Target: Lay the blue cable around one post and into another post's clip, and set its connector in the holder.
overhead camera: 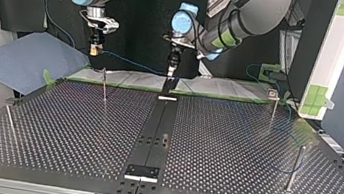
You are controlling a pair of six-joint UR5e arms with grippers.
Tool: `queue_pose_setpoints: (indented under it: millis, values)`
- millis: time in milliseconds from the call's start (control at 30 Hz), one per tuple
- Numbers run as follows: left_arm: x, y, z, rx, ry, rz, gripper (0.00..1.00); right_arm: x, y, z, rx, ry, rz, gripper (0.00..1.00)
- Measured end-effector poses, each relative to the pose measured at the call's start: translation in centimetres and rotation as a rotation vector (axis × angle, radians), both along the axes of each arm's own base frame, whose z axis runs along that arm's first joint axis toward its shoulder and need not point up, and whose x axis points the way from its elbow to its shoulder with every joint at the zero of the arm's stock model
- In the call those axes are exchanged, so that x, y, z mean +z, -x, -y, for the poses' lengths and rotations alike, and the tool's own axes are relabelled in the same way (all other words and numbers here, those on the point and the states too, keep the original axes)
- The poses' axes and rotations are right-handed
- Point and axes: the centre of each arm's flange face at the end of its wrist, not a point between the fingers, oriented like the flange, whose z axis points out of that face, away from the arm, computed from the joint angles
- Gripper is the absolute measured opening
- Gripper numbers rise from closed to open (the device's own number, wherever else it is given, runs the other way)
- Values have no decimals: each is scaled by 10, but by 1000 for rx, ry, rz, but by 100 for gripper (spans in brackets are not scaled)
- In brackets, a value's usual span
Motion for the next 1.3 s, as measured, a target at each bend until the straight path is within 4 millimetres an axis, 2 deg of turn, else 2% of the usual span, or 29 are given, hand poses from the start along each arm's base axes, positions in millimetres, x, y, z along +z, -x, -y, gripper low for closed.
queue_pose_setpoints:
  millis: [267, 667, 833, 1000, 1300]
  values:
    - [-39, 9, -8, 2, -32, -37, 100, 0, 0, 0, 0, 0, 0, 0]
    - [-80, -2, 6, -1, 26, -33, 100, 0, -2, 0, 3, 1, -1, 0]
    - [-100, -3, 2, 24, 6, -53, 100, 0, -2, 0, 4, 2, -1, 0]
    - [-106, -5, -3, 38, -7, -63, 100, 0, -3, -1, 6, 2, -2, 0]
    - [-100, -18, 1, 46, 12, -46, 100, 0, -4, -1, 9, 2, -3, 0]
